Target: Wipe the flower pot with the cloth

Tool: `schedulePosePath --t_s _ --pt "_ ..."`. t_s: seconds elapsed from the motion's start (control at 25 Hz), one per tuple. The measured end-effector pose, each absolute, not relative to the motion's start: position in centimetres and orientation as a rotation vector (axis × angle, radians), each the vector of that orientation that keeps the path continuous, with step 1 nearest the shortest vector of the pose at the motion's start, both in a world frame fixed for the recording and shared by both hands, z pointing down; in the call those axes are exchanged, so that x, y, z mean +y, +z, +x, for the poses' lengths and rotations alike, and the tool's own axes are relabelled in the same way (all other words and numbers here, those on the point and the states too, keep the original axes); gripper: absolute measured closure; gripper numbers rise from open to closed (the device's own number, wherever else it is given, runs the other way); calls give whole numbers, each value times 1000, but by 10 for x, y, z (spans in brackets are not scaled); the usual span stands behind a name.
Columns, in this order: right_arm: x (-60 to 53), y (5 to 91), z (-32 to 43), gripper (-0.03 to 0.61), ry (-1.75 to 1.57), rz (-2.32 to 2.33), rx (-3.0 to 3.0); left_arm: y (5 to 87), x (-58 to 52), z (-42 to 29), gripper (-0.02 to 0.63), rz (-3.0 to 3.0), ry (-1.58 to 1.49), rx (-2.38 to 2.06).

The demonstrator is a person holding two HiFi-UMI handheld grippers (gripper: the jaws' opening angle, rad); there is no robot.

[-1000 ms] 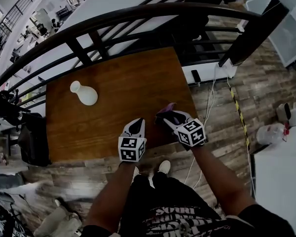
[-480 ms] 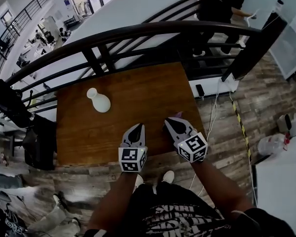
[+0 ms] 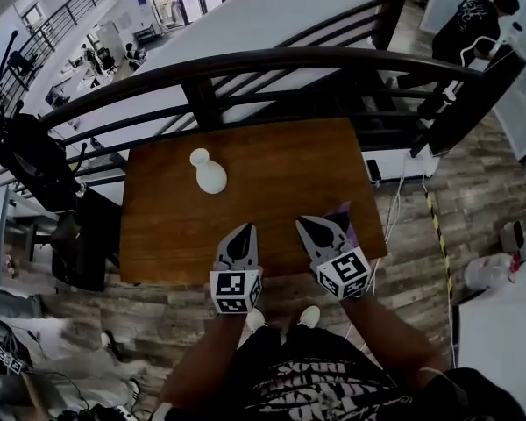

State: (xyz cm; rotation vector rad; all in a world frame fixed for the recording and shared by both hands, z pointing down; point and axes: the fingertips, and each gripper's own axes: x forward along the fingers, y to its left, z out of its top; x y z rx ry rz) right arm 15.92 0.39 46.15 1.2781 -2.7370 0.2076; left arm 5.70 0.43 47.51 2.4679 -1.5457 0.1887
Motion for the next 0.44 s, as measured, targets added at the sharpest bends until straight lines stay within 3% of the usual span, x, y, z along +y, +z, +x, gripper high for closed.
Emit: schedulePosePath --t_s 0.44 --pt "4 457 122 580 193 1257 -2730 482 13 14 615 2439 196 -1557"
